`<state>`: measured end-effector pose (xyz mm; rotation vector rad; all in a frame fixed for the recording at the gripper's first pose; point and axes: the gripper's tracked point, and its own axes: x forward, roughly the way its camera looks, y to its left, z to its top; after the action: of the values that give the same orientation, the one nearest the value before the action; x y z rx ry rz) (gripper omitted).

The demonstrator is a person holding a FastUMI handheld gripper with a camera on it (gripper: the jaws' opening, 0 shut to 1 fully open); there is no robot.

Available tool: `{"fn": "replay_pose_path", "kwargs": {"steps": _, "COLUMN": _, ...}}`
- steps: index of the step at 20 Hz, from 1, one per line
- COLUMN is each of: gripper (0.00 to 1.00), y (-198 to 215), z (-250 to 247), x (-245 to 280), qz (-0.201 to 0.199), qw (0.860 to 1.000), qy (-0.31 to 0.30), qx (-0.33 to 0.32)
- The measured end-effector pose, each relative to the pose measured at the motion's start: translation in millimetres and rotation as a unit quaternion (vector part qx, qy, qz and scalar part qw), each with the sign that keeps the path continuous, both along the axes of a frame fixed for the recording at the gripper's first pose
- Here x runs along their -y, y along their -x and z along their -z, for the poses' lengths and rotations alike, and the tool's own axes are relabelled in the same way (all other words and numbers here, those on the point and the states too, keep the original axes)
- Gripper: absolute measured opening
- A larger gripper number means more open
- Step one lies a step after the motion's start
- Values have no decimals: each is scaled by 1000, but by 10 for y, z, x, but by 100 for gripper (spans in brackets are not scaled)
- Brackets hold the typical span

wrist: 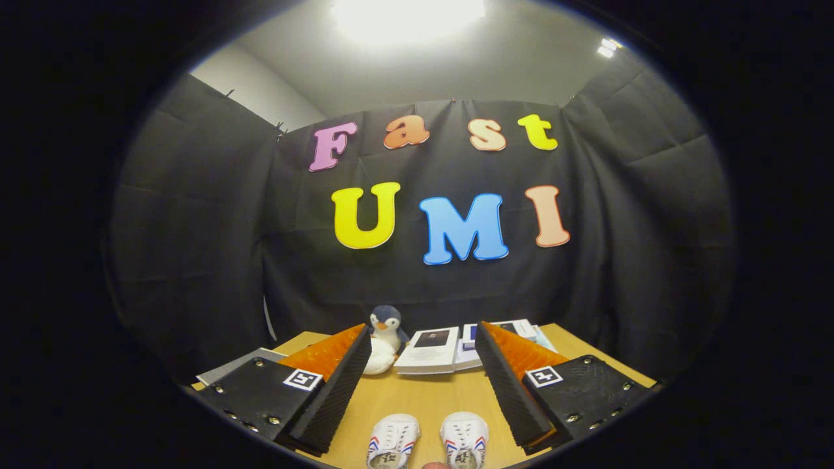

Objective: Open the storage box then place both shoes into the box .Put the left shoe in first, then the right shoe, with the right side of both shoes facing outward in a uniform manner.

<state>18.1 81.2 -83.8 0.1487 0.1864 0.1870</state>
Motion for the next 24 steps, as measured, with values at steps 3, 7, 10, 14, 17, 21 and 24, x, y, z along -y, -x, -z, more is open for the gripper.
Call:
{"fn": "replay_pose_path", "kwargs": {"steps": 3, "gripper": 98, "y": 82, "z": 258, "x": -193, "qz": -23, "qw": 998, "qy": -34, "qx": -45}}
{"fn": "replay_pose_path", "kwargs": {"steps": 7, "gripper": 98, "y": 156, "z": 514, "x": -471, "qz": -52, "qw": 988, "qy": -105, "qx": -102}}
{"fn": "replay_pose_path", "kwargs": {"steps": 10, "gripper": 98, "y": 180, "z": 680, "x": -623, "qz": -63, "qw": 976, "qy": -157, "qx": -140}}
{"fn": "replay_pose_path", "kwargs": {"steps": 14, "gripper": 98, "y": 281, "z": 944, "x": -835, "qz": -76, "qw": 952, "qy": -223, "qx": -197}}
{"fn": "replay_pose_path", "kwargs": {"steps": 17, "gripper": 98, "y": 358, "z": 1116, "x": -991, "qz": -84, "qw": 928, "qy": -276, "qx": -234}}
{"fn": "replay_pose_path", "kwargs": {"steps": 21, "gripper": 98, "y": 420, "z": 1308, "x": -1175, "qz": -90, "qw": 893, "qy": -342, "qx": -278}}
{"fn": "replay_pose_path", "kwargs": {"steps": 24, "gripper": 98, "y": 503, "z": 1429, "x": -1349, "qz": -99, "qw": 865, "qy": -382, "qx": -310}}
